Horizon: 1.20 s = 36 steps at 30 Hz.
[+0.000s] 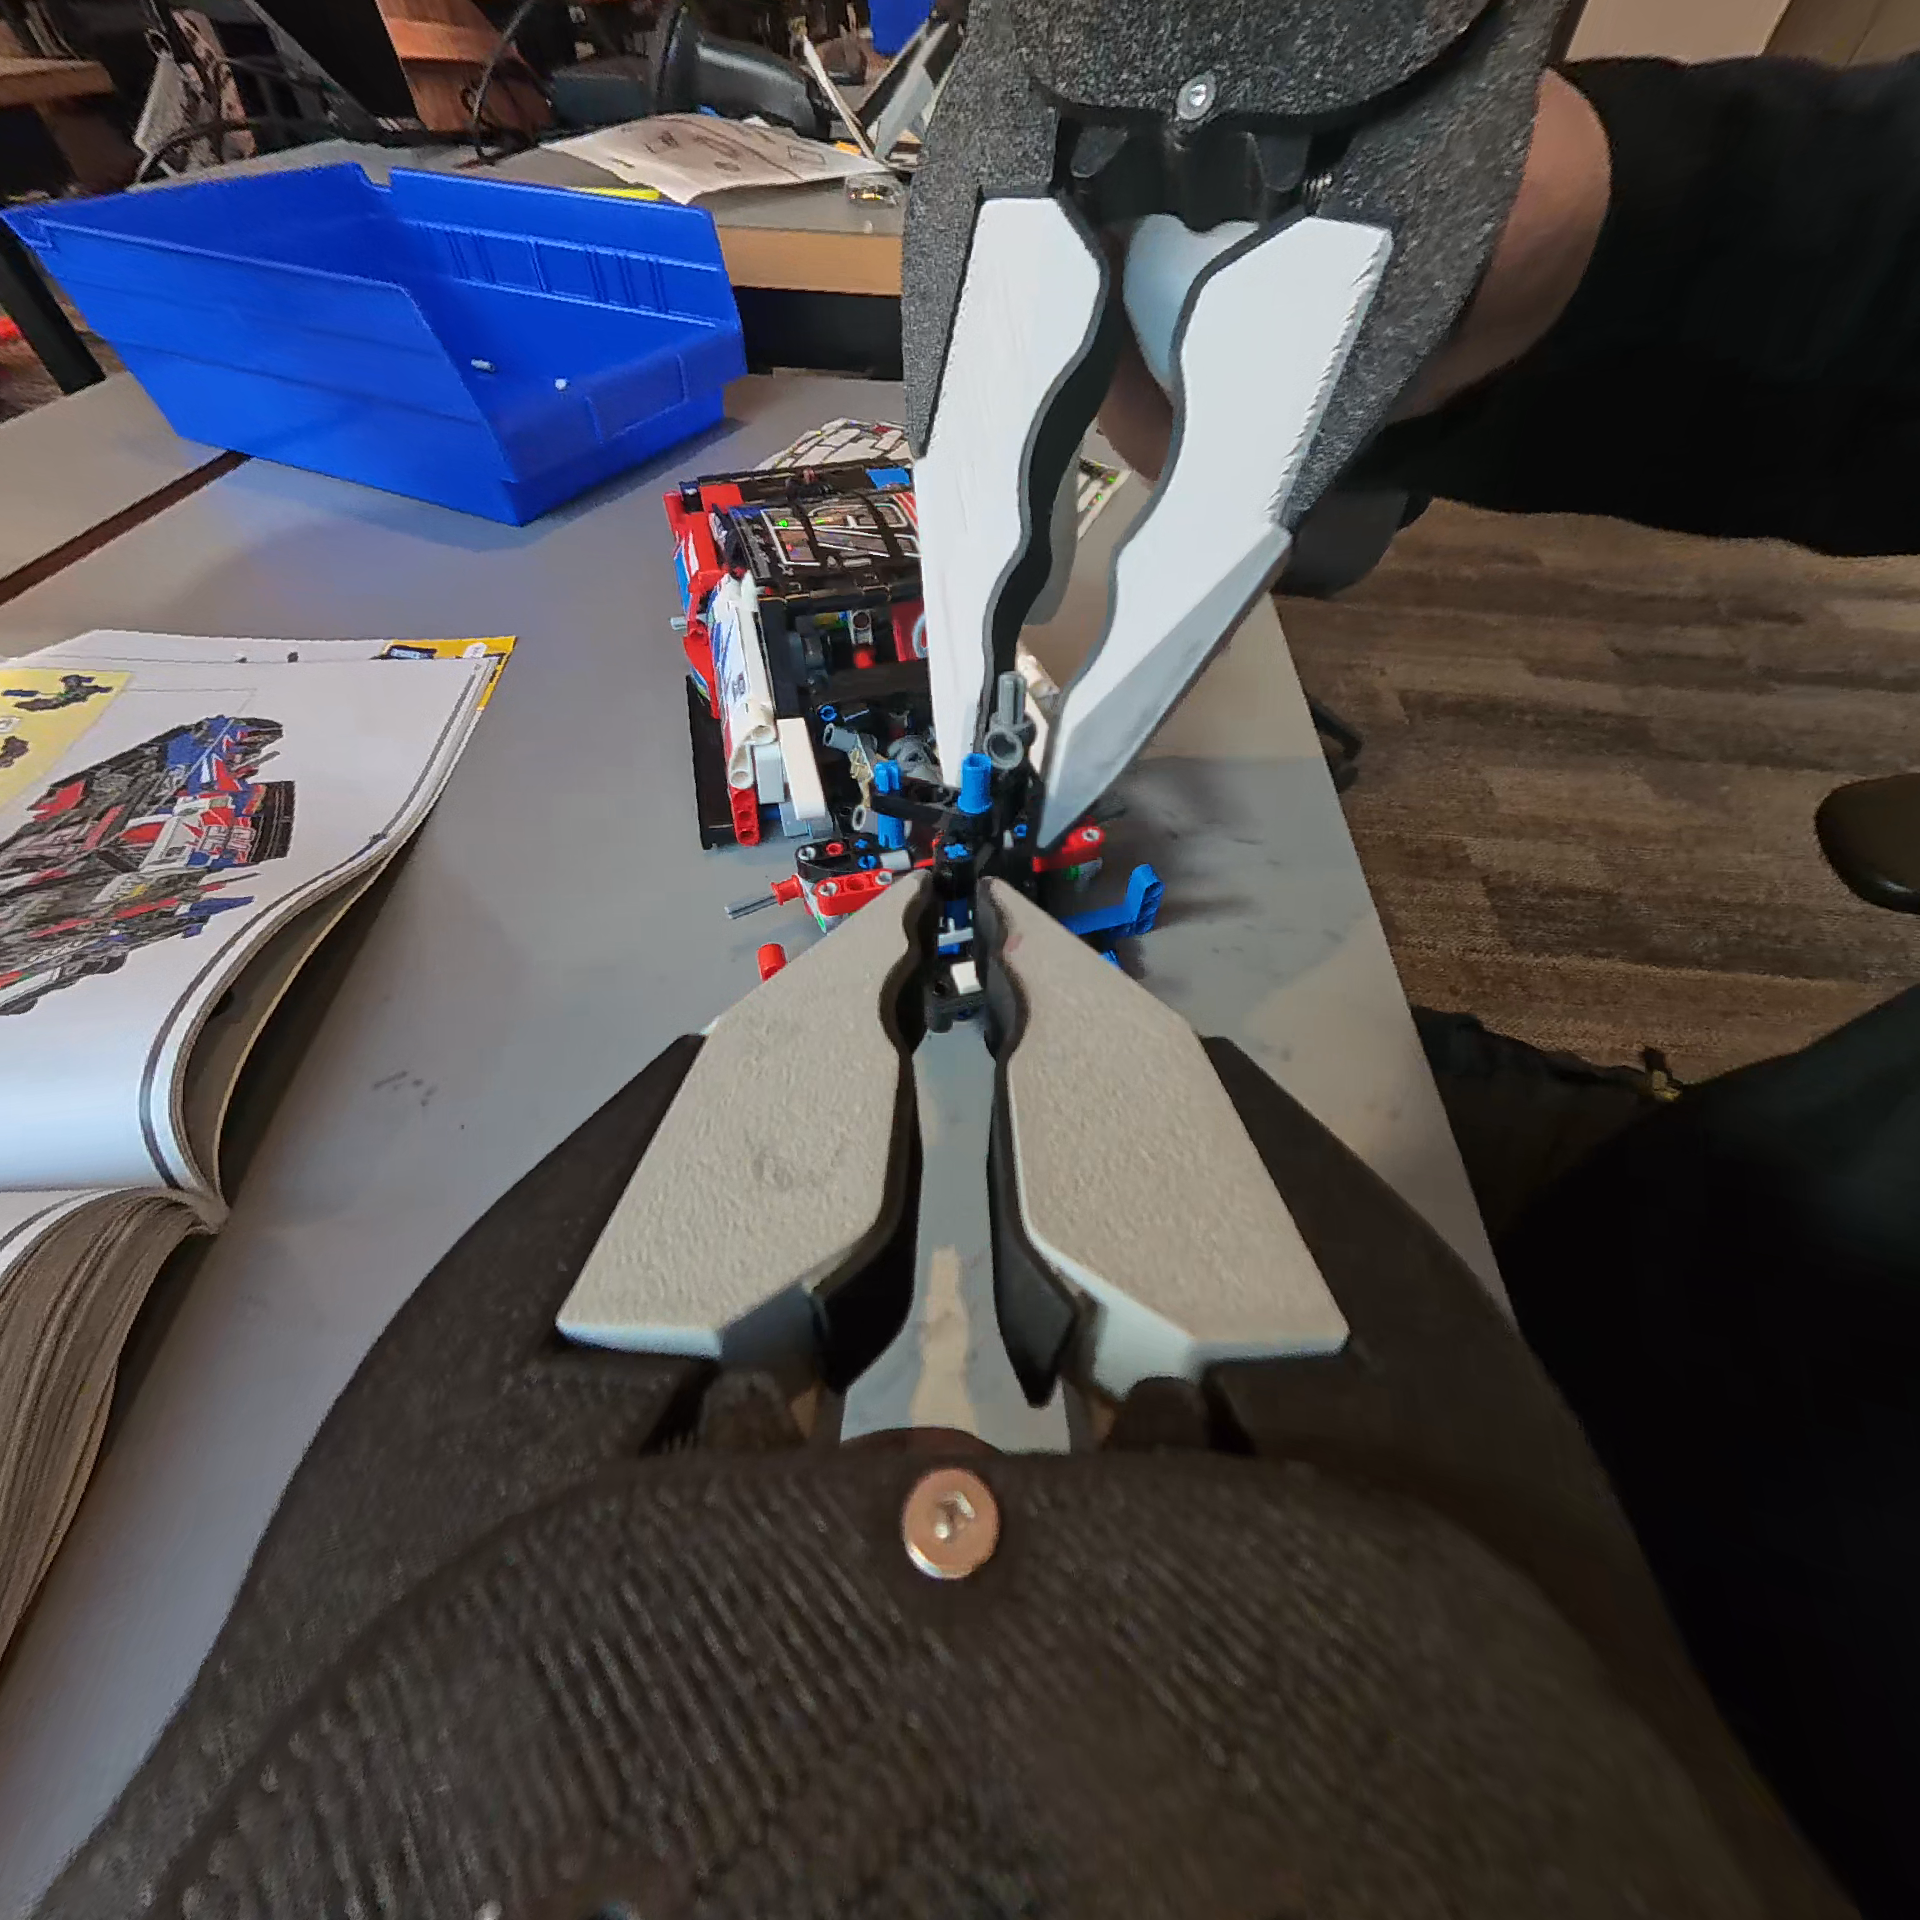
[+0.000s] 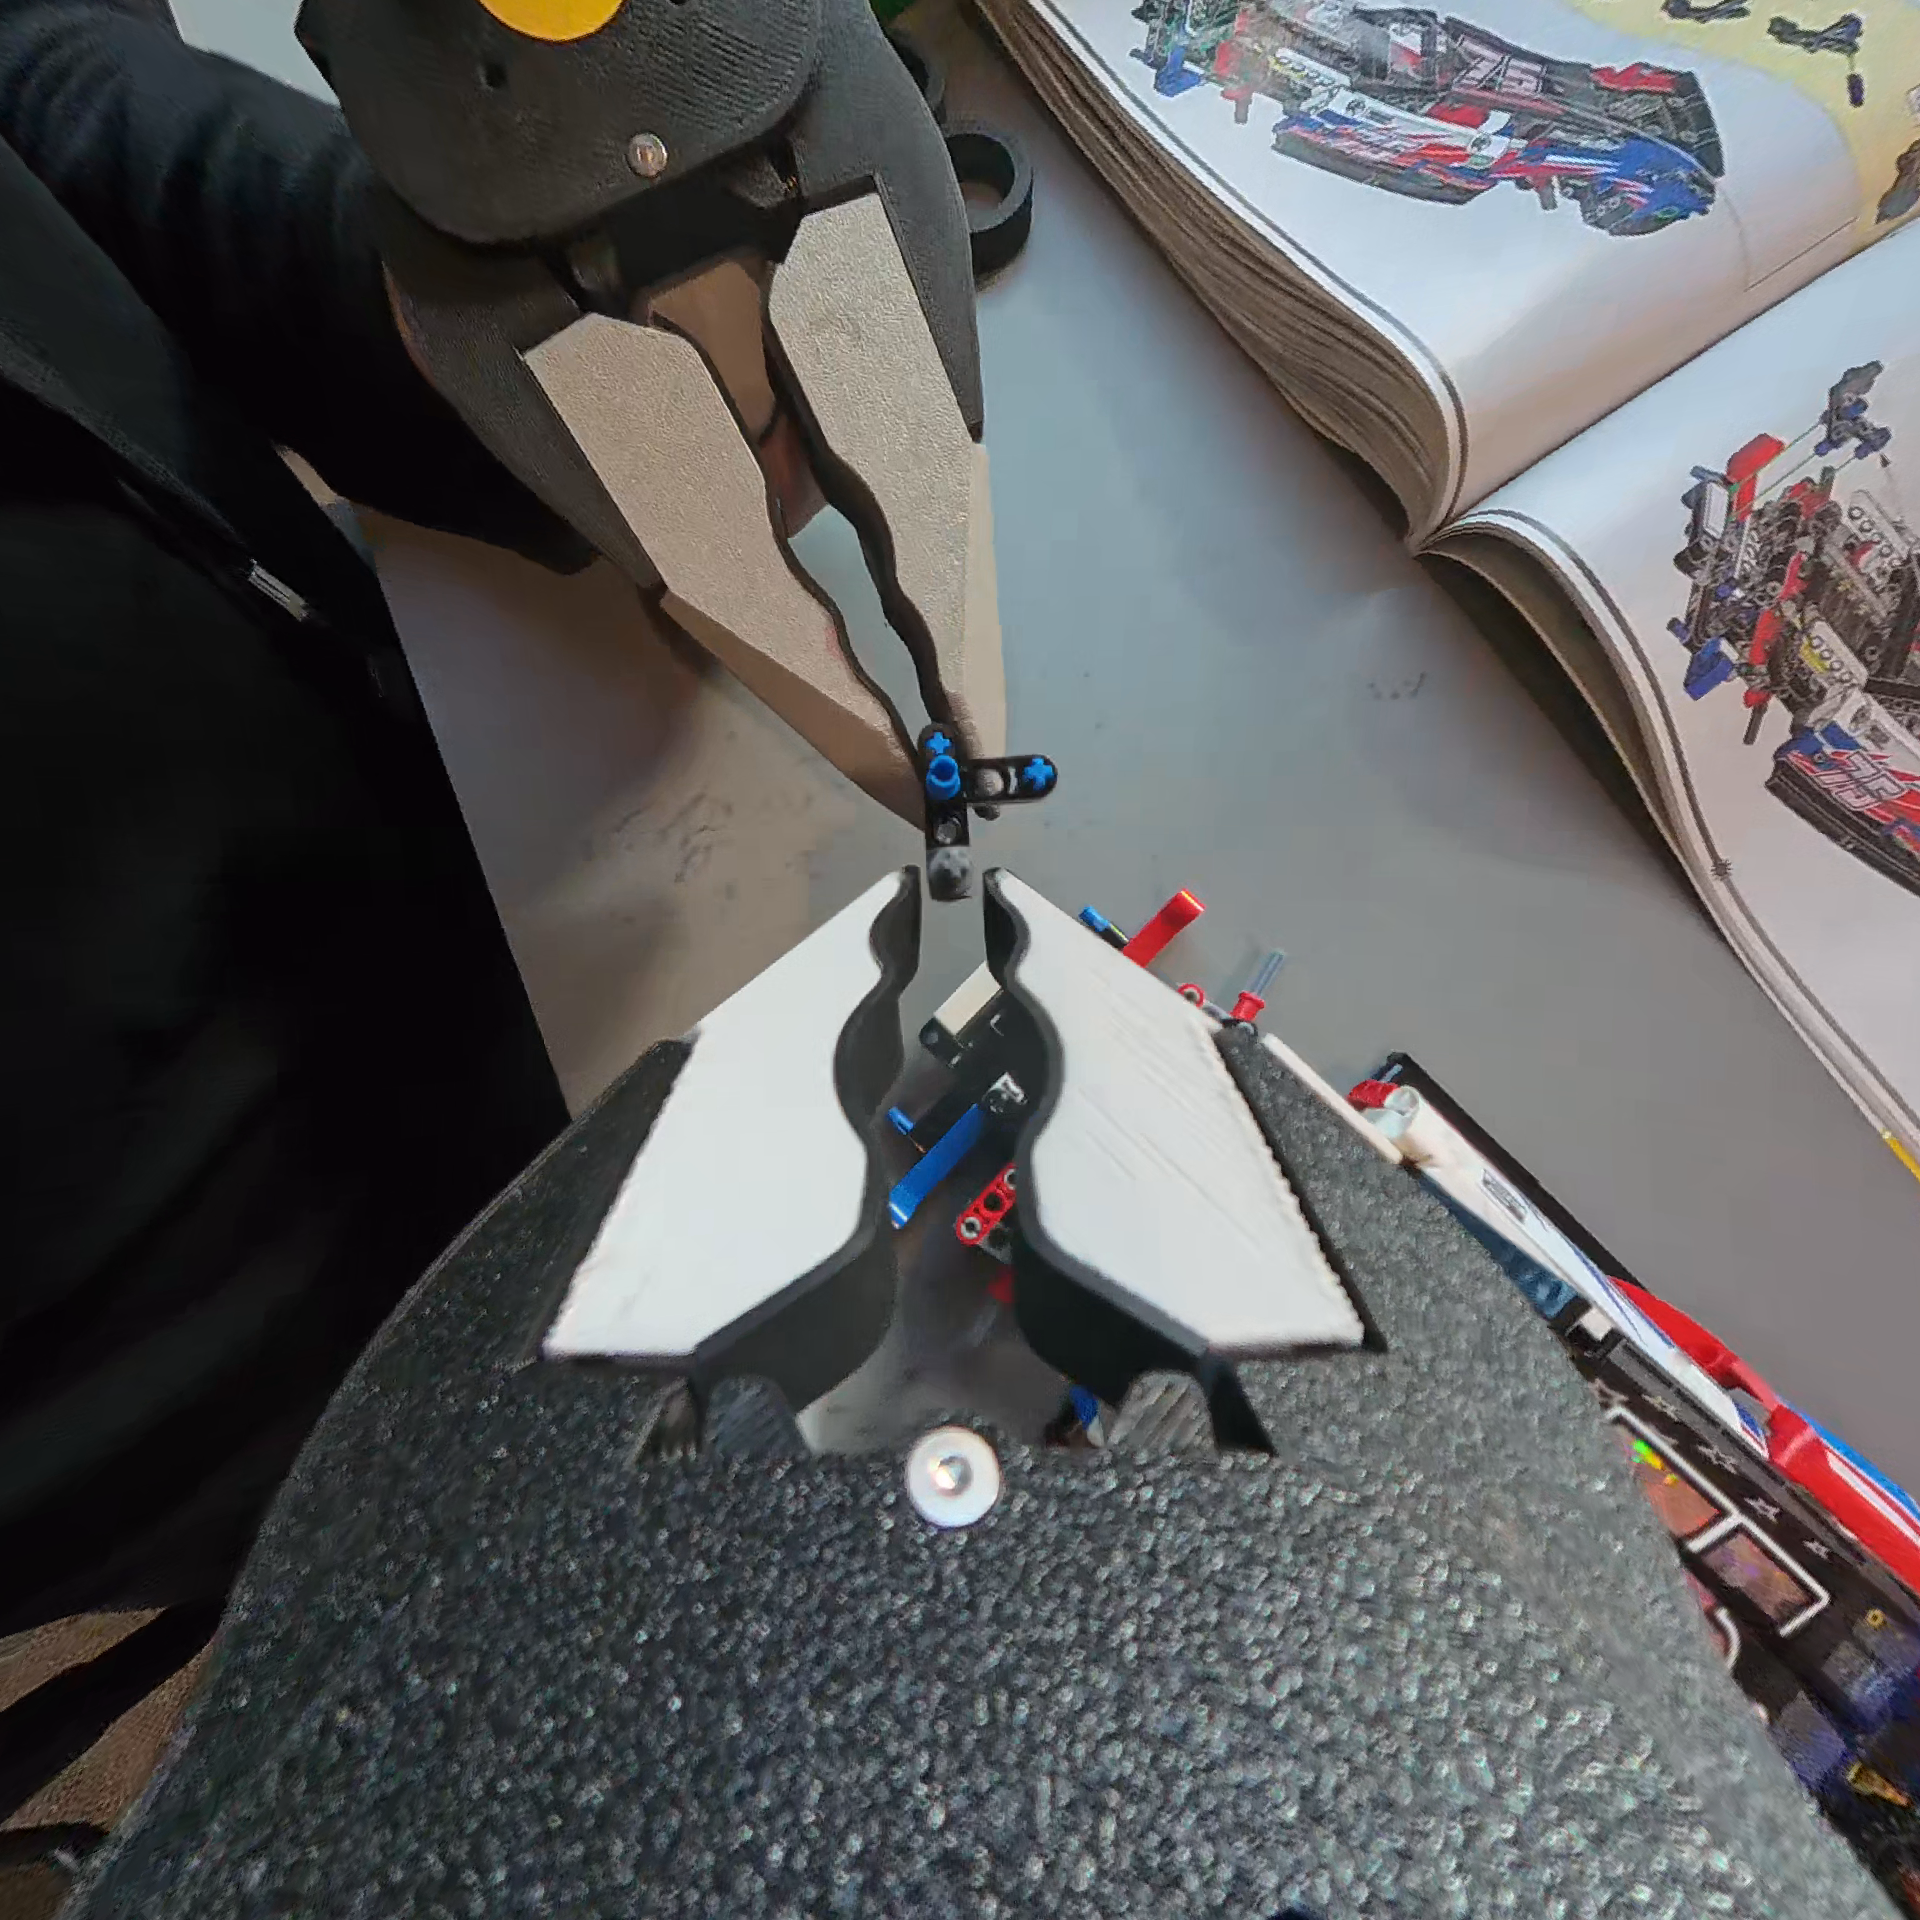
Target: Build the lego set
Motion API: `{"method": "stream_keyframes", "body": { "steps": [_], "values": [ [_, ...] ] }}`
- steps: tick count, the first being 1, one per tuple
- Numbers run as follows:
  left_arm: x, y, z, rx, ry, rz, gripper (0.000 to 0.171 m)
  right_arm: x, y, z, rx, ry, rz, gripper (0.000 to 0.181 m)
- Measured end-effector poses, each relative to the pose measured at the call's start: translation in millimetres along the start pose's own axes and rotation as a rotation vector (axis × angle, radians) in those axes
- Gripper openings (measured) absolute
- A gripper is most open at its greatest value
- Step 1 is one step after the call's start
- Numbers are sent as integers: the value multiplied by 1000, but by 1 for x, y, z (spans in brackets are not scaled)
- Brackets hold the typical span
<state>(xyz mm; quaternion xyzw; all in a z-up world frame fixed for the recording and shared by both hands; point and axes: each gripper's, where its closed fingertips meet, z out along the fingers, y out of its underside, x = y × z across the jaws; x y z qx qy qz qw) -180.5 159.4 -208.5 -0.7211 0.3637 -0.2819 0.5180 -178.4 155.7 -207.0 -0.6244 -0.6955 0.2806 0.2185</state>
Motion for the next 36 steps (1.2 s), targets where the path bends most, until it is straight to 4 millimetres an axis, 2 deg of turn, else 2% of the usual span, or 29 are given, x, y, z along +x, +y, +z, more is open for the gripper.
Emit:
{"method": "stream_keyframes", "body": {
  "steps": [9, 15, 19, 22, 29, 32, 36],
  "values": [
    [-6, -3, -3, 35, -6, 7, 3, 0, 2, 0, 65, 7, 20, 11],
    [11, -17, -6, 126, 63, 109, 3, -2, 6, -17, 97, 37, -23, 13],
    [13, -7, 0, 93, 94, 118, 3, -11, 4, -26, 115, 11, -79, 17],
    [26, -4, 0, 80, 174, 144, 3, -20, 0, -30, 101, -14, -172, 17],
    [60, 6, -8, 40, 449, 132, 3, -56, -4, -23, -61, -190, -446, 45],
    [73, 7, -15, 46, 541, 137, 4, -65, -1, -16, -125, -231, -531, 45],
    [77, 5, -18, 56, 573, 137, 4, -77, -1, -12, -167, -279, -584, 38]
  ]
}}
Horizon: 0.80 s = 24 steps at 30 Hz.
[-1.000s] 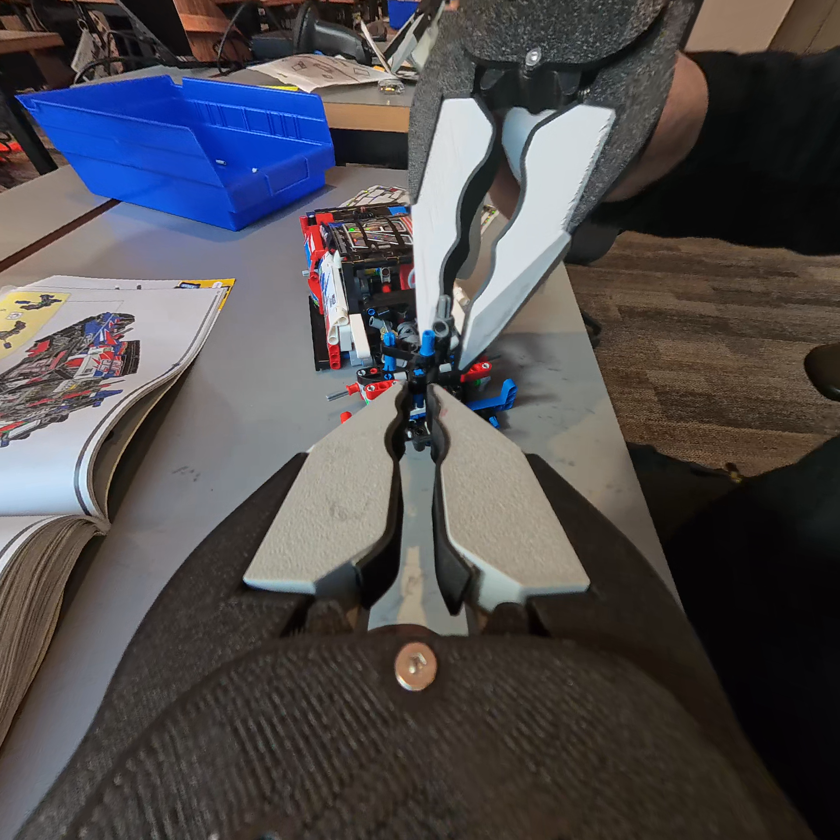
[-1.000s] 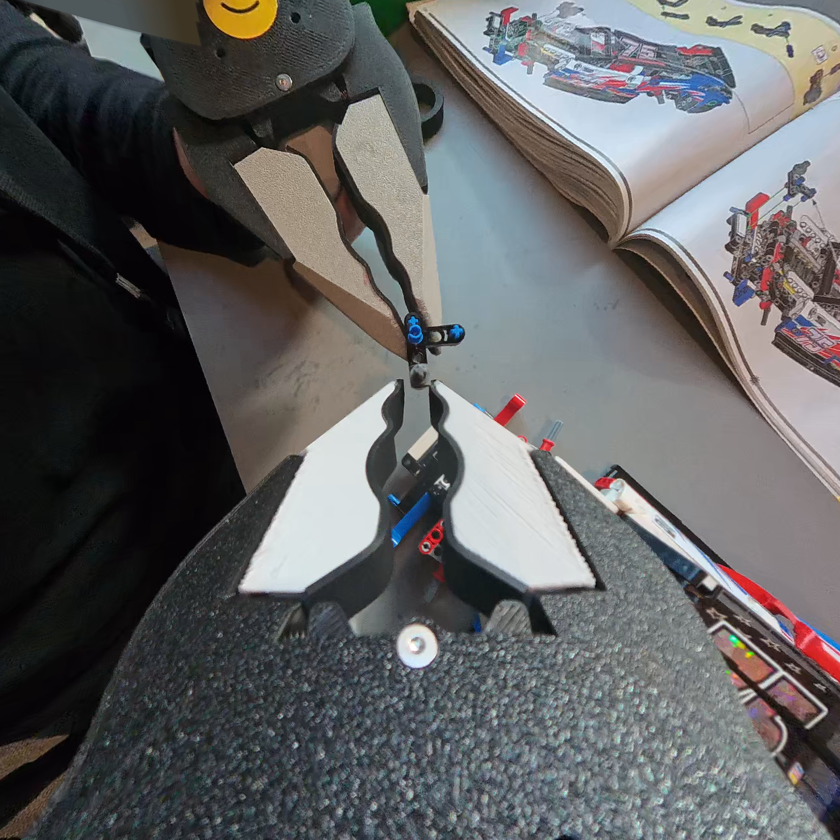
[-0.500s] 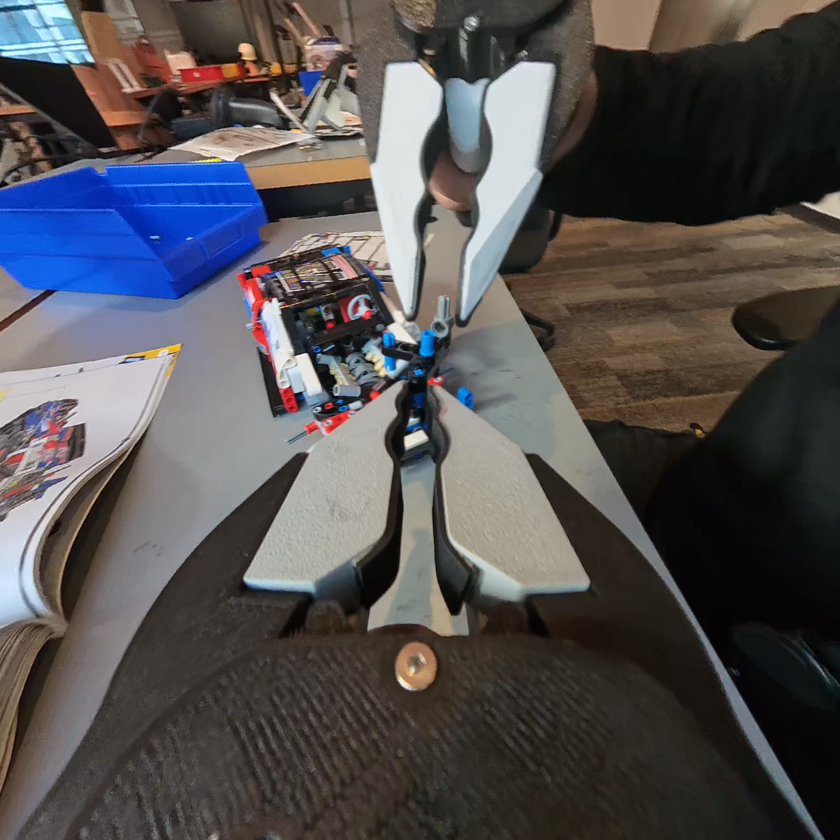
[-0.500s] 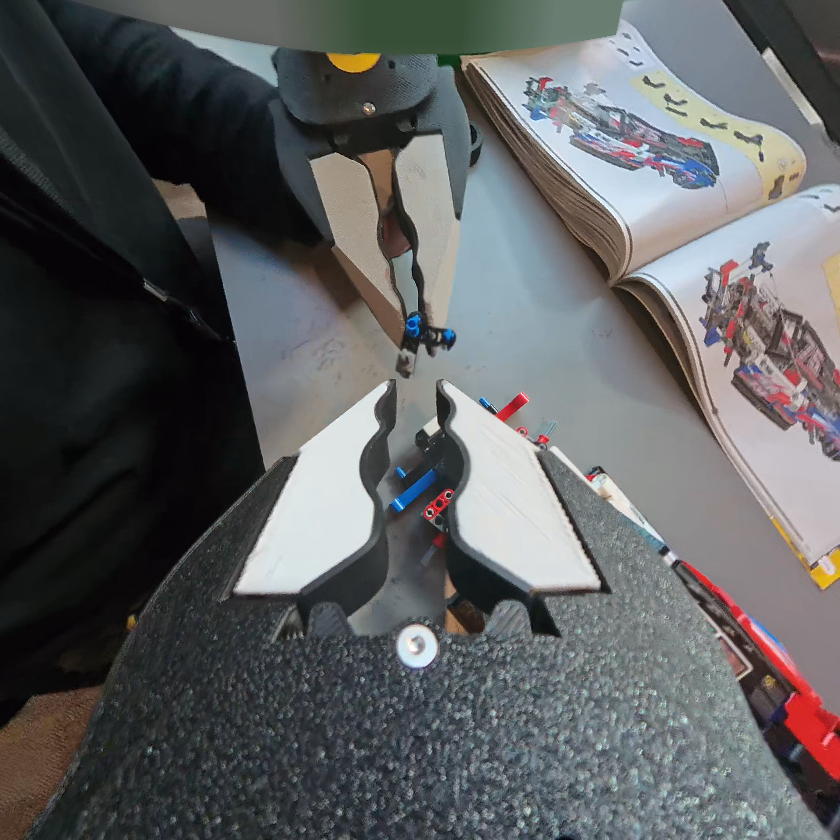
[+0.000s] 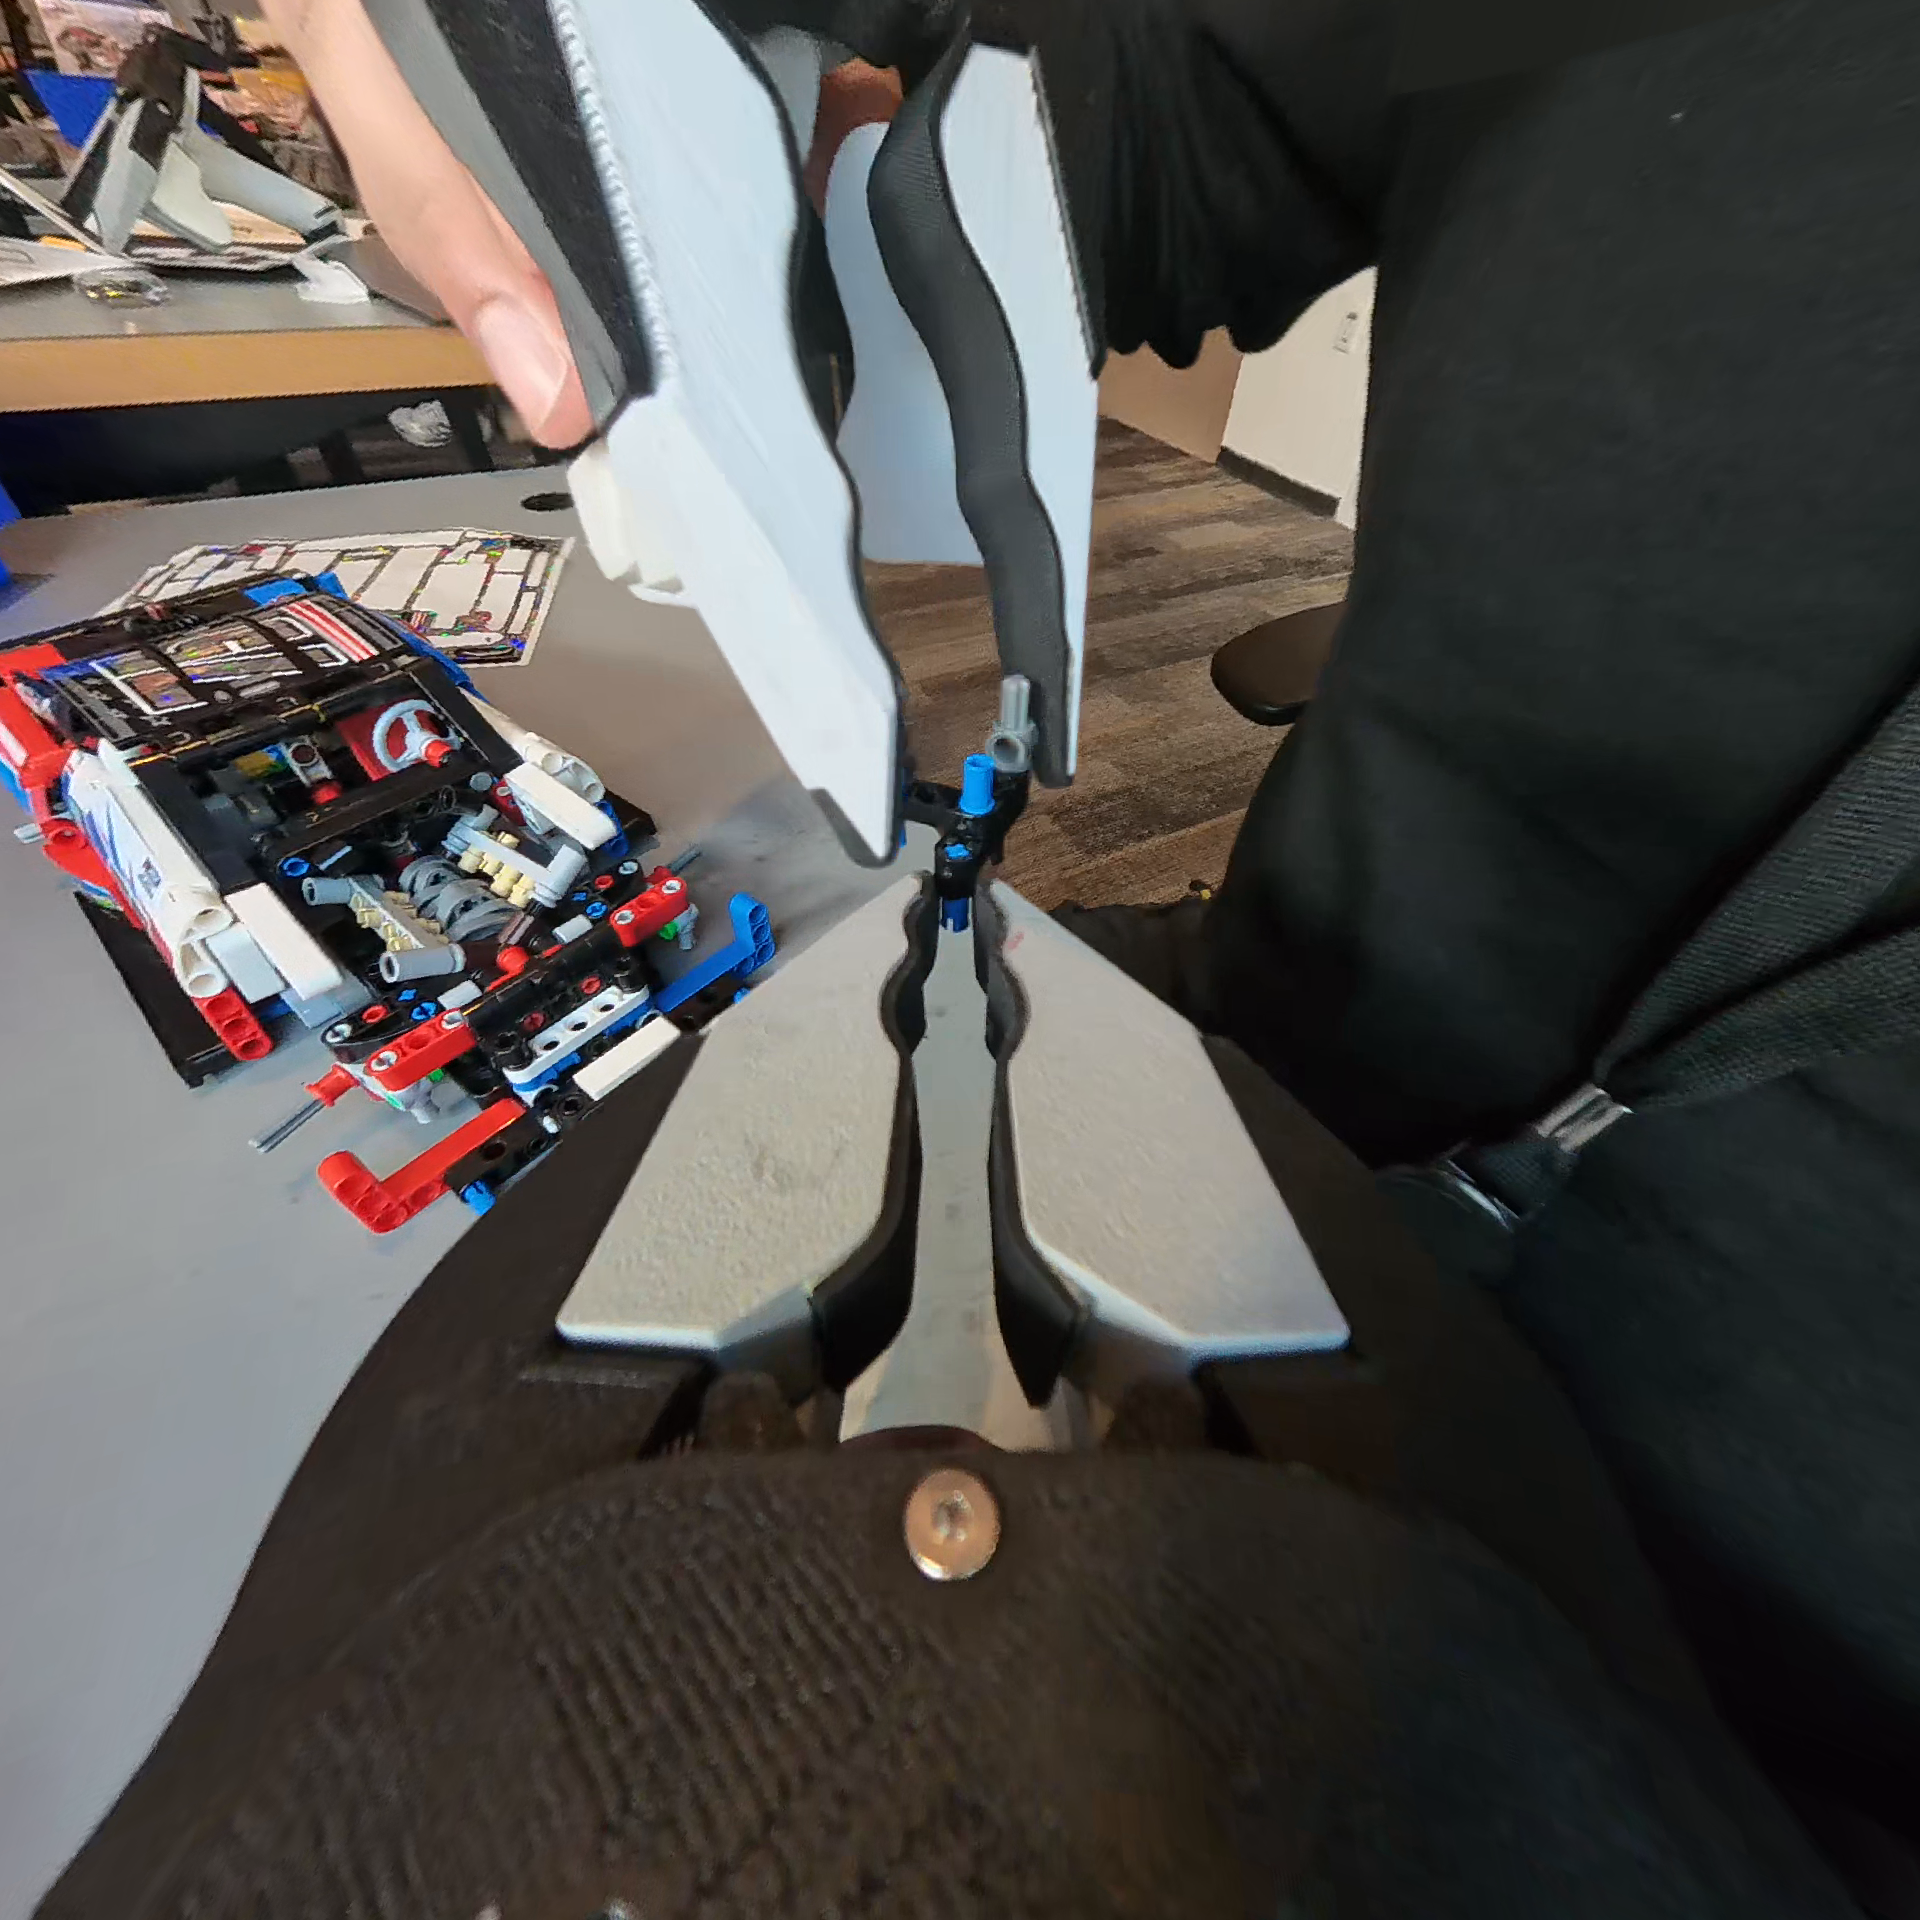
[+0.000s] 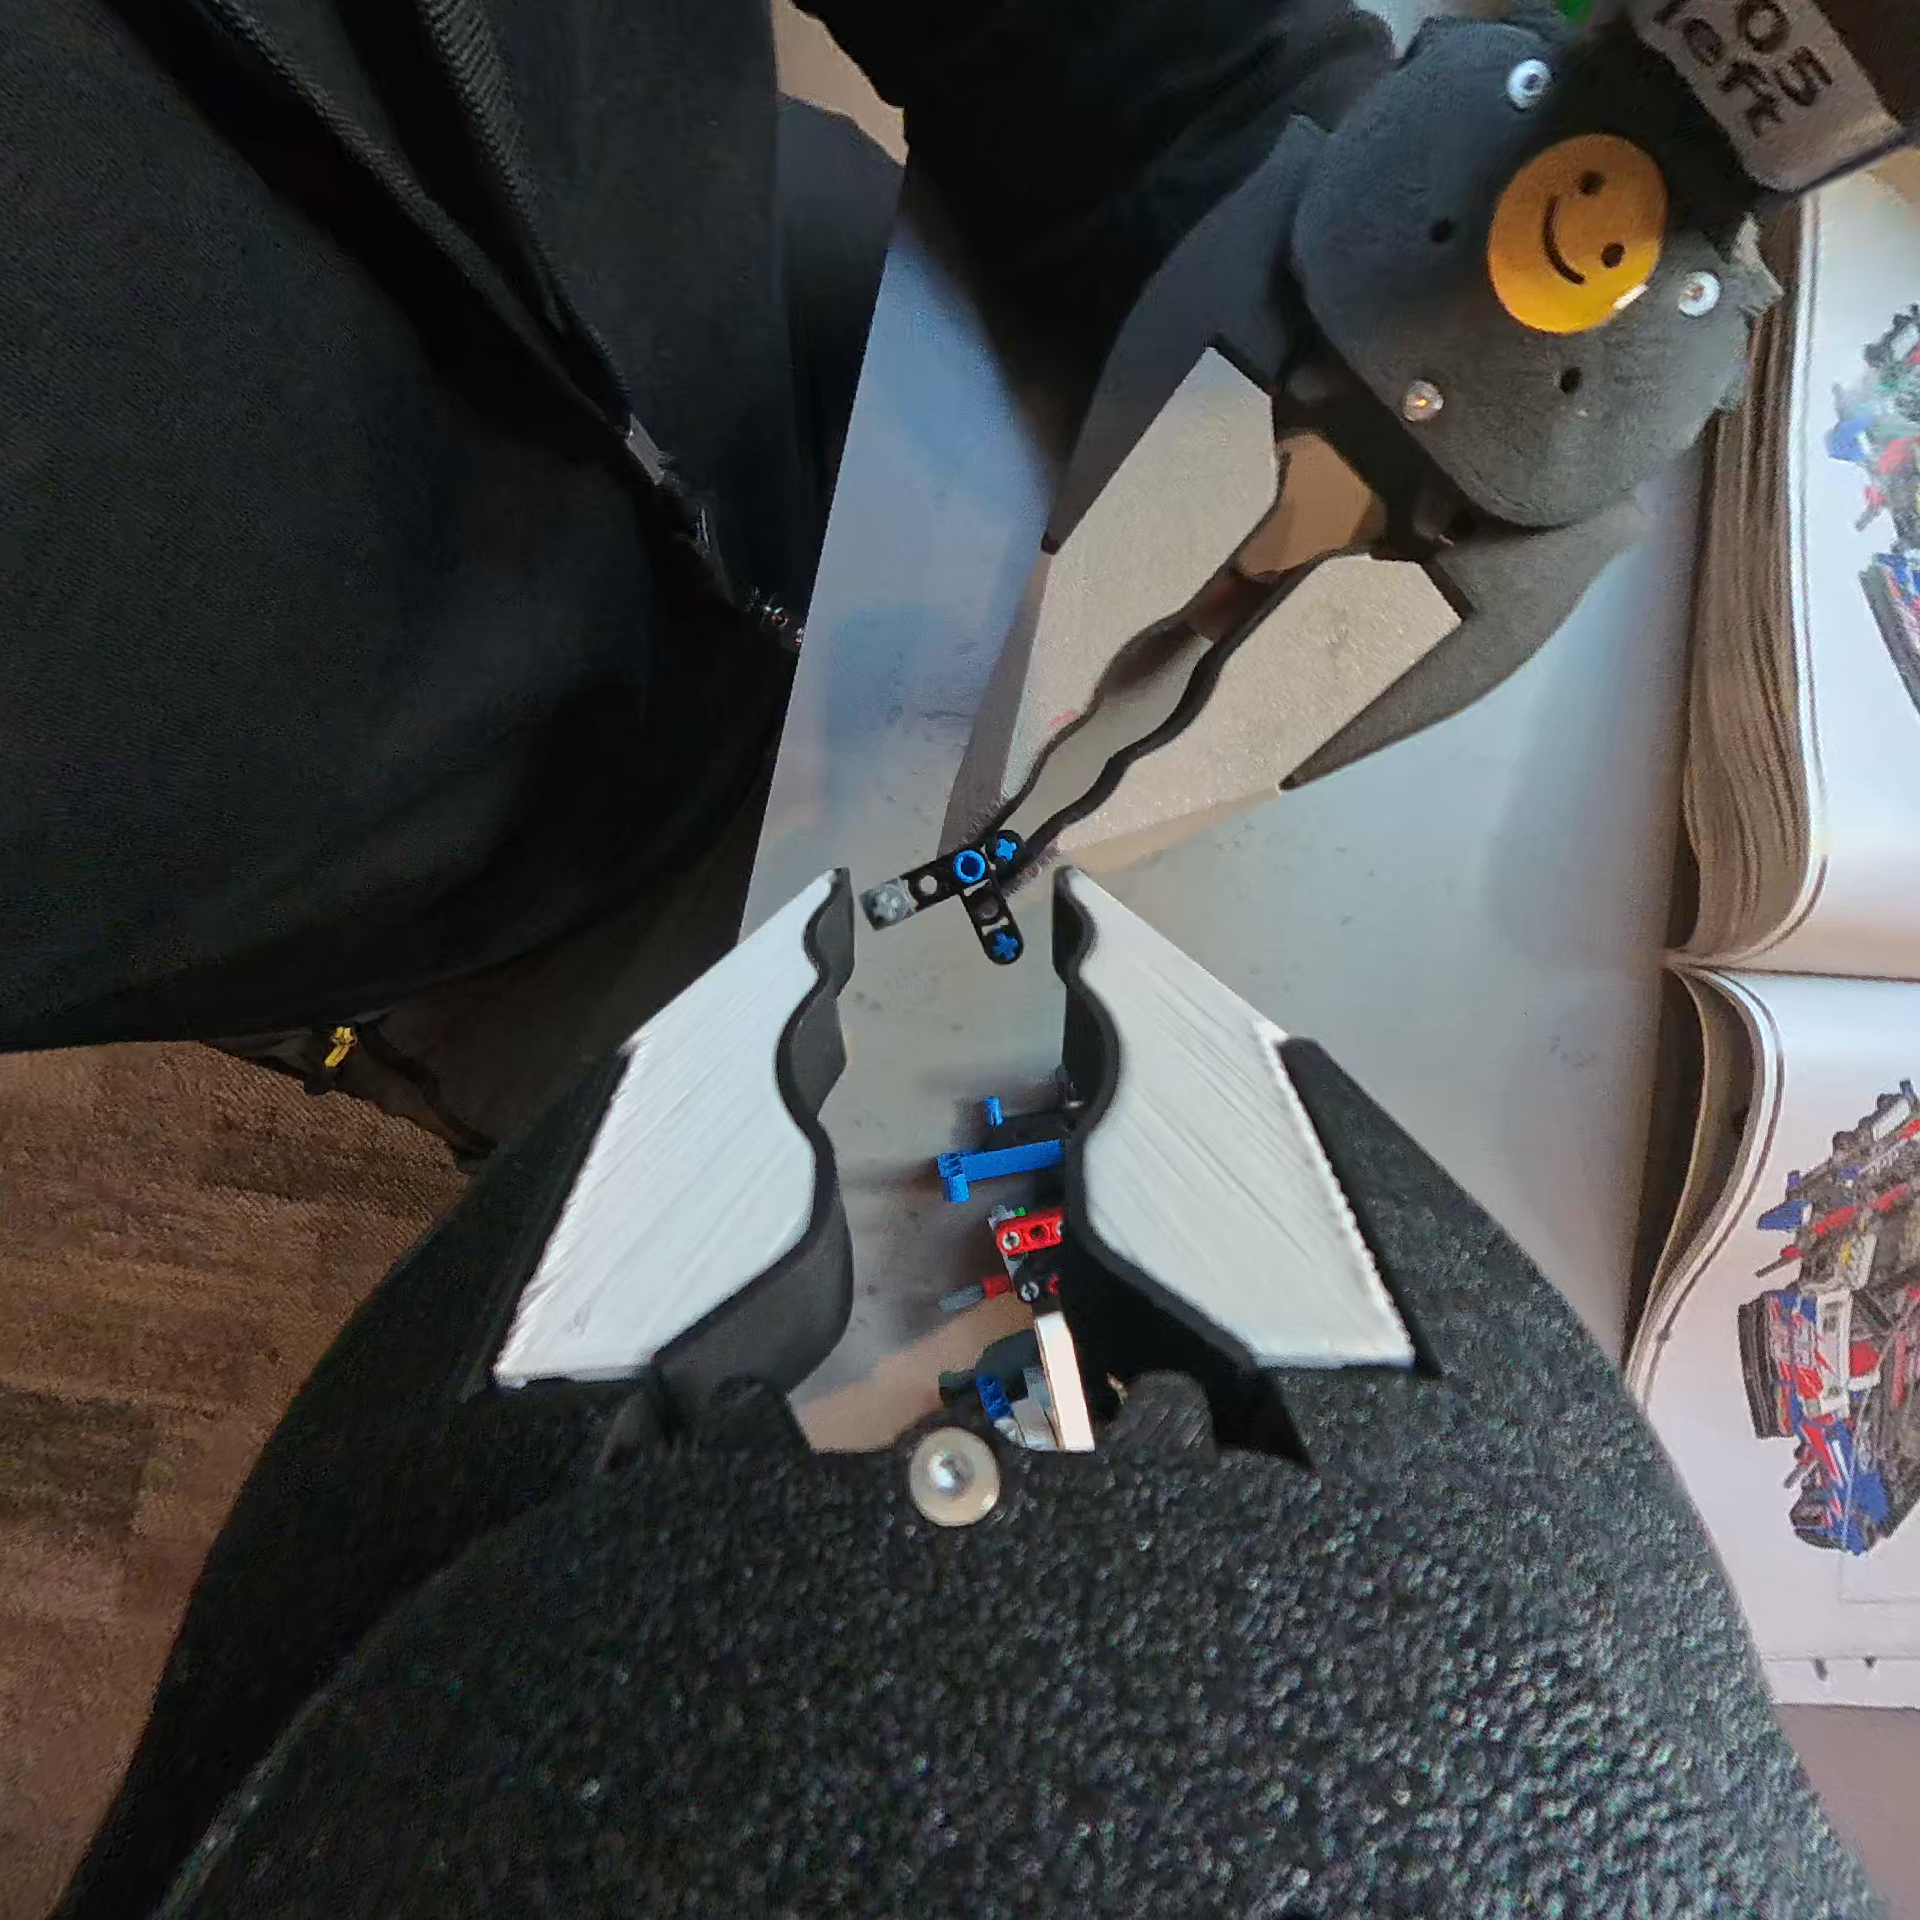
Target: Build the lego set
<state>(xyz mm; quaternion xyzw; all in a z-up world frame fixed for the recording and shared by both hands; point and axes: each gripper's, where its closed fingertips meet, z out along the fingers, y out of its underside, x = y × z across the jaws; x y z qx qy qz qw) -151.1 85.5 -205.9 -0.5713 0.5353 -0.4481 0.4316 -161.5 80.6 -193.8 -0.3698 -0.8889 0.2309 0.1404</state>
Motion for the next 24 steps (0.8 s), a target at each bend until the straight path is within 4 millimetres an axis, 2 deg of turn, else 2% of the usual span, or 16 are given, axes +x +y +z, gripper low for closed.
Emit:
{"method": "stream_keyframes", "body": {
  "steps": [6, 12, 15, 19, 24],
  "values": [
    [-1, -5, -2, 34, 19, -41, 3, 0, -2, 0, -16, 29, -9, 28],
    [-16, -1, -1, 25, -58, -90, 5, 7, 11, -1, 4, 93, 81, 27],
    [-27, 4, 0, -4, -112, -124, 20, 10, 27, -6, -1, 136, 131, 27],
    [-41, 16, 1, -75, -202, -143, 21, 19, 61, -12, 22, 191, 255, 27],
    [-44, 20, 3, -108, -228, -135, 21, 19, 87, -2, -3, 224, 260, 27]
  ]
}}
